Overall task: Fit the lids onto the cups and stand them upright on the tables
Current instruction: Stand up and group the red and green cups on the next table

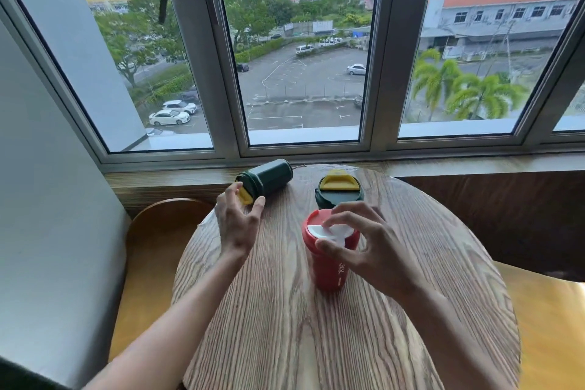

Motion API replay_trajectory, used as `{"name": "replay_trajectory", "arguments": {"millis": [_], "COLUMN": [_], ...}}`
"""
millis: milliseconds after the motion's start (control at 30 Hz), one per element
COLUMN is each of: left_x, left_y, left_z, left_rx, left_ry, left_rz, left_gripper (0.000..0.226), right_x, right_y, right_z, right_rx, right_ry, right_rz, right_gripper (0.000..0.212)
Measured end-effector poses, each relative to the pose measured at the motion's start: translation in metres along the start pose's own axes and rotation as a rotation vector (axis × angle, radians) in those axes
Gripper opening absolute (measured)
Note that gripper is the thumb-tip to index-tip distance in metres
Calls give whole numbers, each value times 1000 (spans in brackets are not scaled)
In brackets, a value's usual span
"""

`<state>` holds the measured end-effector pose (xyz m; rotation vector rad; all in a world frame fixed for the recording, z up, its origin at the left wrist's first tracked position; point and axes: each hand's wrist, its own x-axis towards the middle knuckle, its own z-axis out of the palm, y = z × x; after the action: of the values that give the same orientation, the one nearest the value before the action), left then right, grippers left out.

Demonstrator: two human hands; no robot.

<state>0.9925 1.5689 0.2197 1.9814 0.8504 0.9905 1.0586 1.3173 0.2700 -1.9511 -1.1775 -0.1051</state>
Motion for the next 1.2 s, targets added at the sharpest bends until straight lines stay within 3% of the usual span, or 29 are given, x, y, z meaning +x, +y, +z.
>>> {"name": "replay_trajectory", "arguments": {"millis": [133,233,767,967,1200], "left_x": [34,51,69,53,38], "left_y": [-8,-12,-29,7,41], "left_z": [7,13,26,6,-23], "left_rx": [30,31,1,12,101], "left_ry": [-55,-90,-161,-156,-422], "left_rz": [-54,-62,-181,84,248], "left_gripper": [97,111,93,90,92], "right_x": [-3,-3,-2,-3,-3], "right_y": [1,-1,-2,0,3], "right_z": [3,3,4,5,7], "right_rx": [25,29,37,62,73], "right_ry": [42,42,37,41,46], "right_rz": [7,8,19,19,19], "right_gripper": [43,41,36,35,36]}}
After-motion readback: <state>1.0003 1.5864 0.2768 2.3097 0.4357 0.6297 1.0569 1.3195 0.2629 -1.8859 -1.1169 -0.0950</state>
